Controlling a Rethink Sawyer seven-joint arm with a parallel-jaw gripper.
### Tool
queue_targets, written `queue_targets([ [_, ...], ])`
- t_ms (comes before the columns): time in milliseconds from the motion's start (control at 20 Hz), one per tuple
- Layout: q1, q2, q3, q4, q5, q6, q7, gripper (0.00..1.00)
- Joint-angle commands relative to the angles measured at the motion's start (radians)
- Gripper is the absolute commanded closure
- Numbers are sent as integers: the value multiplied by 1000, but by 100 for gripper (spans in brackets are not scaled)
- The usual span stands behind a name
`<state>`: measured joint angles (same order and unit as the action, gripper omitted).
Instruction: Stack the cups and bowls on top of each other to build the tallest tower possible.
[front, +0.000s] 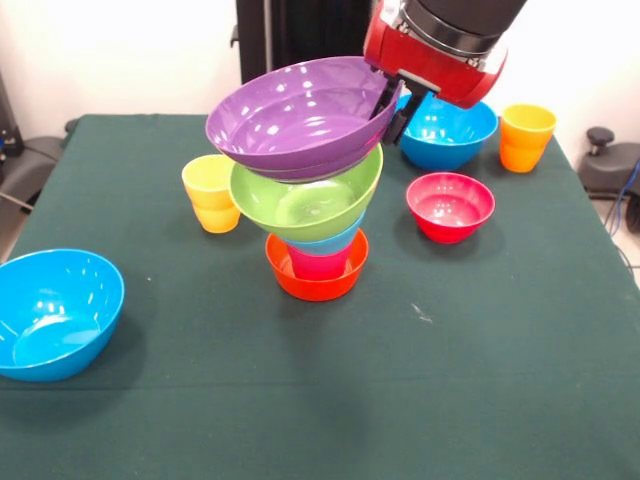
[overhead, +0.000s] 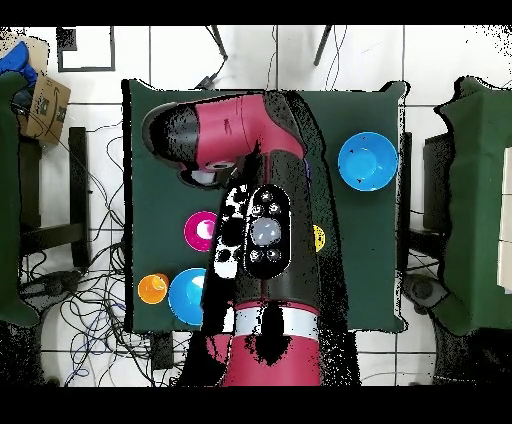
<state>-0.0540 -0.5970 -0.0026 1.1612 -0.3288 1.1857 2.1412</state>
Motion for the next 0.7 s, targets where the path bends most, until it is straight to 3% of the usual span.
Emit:
queue_targets([
  [50,17,11,44,26,8,7,28,100],
  [700,11,7,43,50,9,-27,29,100],
])
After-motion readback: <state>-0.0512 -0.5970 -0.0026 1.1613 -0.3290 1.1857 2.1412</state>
